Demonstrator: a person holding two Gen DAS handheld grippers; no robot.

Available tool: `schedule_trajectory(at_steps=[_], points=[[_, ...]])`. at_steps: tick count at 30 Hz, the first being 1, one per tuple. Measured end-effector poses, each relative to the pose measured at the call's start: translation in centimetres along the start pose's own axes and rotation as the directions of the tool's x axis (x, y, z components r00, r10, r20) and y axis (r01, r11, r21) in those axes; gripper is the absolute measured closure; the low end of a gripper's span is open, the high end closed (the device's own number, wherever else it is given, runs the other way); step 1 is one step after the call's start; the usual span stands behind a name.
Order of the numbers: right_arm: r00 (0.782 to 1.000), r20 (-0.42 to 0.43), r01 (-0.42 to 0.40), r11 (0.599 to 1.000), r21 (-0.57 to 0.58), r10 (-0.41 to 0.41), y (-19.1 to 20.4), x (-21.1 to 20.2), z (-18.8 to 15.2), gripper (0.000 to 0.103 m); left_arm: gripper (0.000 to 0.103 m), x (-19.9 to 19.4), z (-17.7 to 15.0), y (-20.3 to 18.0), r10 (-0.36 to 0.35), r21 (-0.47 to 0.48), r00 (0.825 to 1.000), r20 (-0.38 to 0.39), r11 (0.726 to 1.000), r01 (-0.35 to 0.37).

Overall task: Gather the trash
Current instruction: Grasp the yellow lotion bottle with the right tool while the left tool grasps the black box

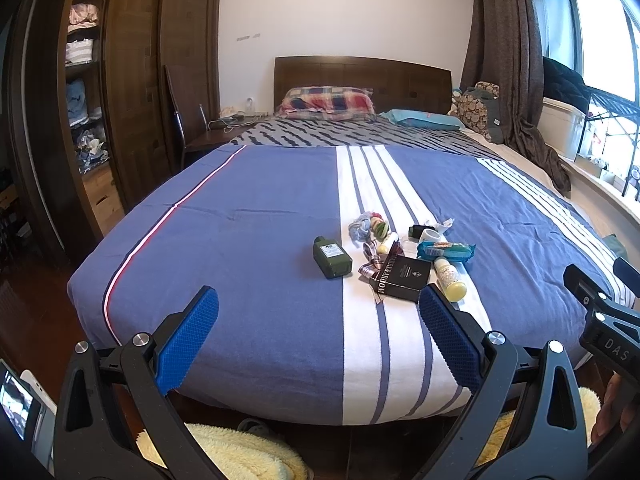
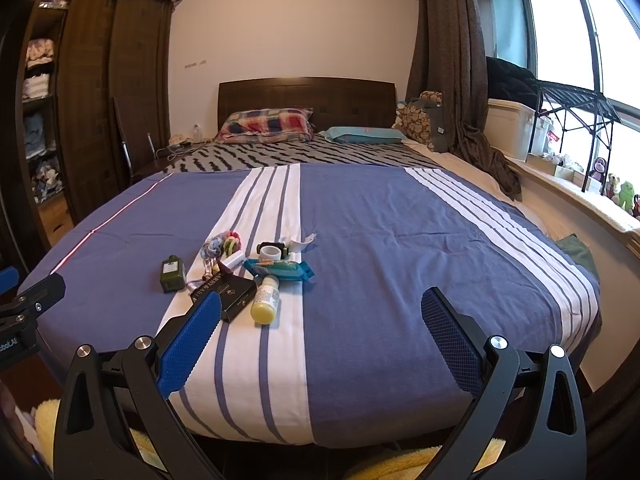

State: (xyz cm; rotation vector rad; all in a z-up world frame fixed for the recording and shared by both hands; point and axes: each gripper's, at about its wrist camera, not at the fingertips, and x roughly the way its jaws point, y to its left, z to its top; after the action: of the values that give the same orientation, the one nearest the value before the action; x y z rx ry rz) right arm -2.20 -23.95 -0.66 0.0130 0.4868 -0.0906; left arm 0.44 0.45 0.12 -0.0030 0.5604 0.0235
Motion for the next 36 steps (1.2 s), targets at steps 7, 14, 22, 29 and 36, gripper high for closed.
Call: schedule_trajectory(at_steps=[7,14,22,29,36], points=[[1.0,-0.022,0.001,1.0,0.006,-0.001,-0.5,1.0,-0.6,0.003,0.008,1.0,-0.5,-0.2,0.003,0.007,1.0,-0.015,1.0,-0.002],[0.996,-0.089,-0.009,1.0,0.005,0.009,-0.4,4.1,-2.0,0.003,0.008,3.9,-2.0,0.0,-0.005,0.014,0.997,-0.079,1.0,0.006],[0.988,-0.148,-0.044,0.999,0.019,0.046,0.1,7.8,-3.3,0.003,0.008,7.7,-3.0,0.3,-0.01,0.044,0.99,-0.137,0.999,0.016],[0.977,-0.198,-0.085,0.996,0.003,0.084,1.6,11.7,-3.4,0.003,0.008,10.3,-3.2,0.4,-0.02,0.064,0.987,-0.161,0.997,0.031],[0.96,-0.23,-0.157,0.987,0.03,0.159,2.7,15.6,-3.1,0.015,0.008,12.5,-3.2,0.2,-0.045,0.076,0.98,-0.192,0.995,0.061]])
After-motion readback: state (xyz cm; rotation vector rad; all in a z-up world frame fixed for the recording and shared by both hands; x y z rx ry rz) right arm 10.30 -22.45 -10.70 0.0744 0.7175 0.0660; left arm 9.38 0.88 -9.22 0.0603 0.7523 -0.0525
